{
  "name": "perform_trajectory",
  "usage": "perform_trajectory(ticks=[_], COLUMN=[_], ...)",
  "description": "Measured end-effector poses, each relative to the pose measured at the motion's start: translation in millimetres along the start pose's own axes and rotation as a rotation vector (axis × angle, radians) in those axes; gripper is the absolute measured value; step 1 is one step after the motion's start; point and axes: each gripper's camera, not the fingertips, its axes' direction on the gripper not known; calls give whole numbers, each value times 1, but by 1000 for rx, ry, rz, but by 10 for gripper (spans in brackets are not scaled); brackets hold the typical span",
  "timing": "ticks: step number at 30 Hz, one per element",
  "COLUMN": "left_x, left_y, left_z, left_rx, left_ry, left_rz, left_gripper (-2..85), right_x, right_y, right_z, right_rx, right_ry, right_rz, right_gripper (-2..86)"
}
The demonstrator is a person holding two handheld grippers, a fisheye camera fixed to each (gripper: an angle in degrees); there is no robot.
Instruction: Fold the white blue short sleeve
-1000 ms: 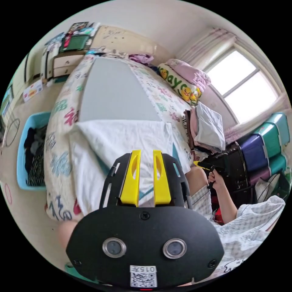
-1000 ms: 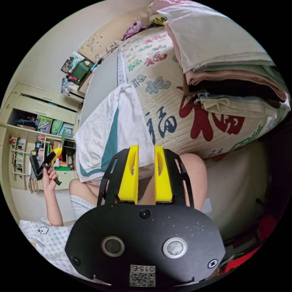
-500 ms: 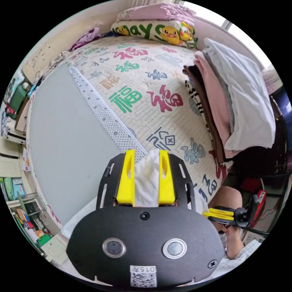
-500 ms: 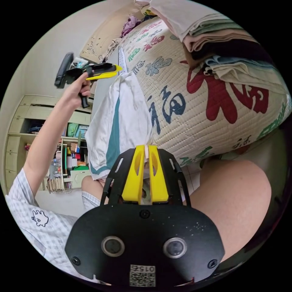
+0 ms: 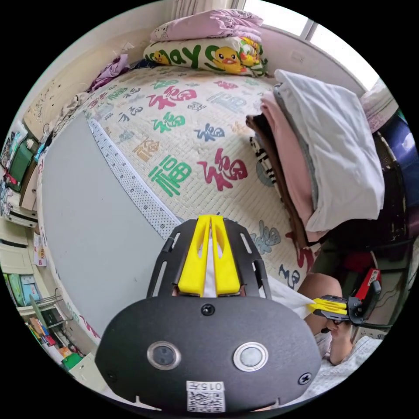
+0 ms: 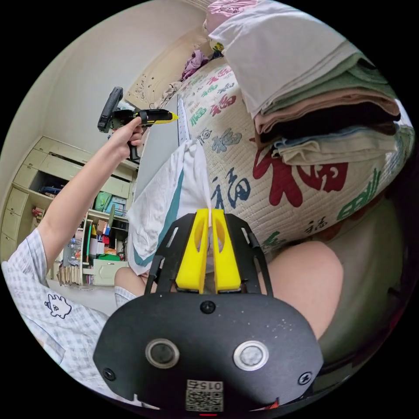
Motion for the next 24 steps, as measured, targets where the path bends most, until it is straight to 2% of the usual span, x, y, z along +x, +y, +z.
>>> perform_trajectory(ticks=[4,5,7,10,13,16,19,21,24], left_x=[-2,-4,-7,-14,-22,-31,-52,-81,-119], left_y=[1,4,8,11,12,16,30,50,99], left_z=[24,40,59,82,90,74,27,-18,-69], left_rx=[-144,-207,-252,-283,-283,-203,-22,120,269], left_ry=[-58,-54,-31,-50,-55,-37,55,211,343], left_rz=[43,55,60,57,70,89,88,43,22], left_gripper=[46,83,95,91,47,12,5,2,1], right_x=[-8,-11,-16,-17,-15,-20,-25,-40,-99], right_y=[-10,-11,-13,-18,-27,-40,-56,-64,-72], right_z=[-10,-10,-11,-13,-22,-41,-75,-101,-132], right_rx=[-33,-39,-48,-58,-44,3,83,130,151], right_ry=[20,27,43,31,0,1,5,-37,-115], right_rz=[-13,-16,-25,-18,13,23,19,-24,-202], right_gripper=[-1,0,0,0,0,0,0,0,0])
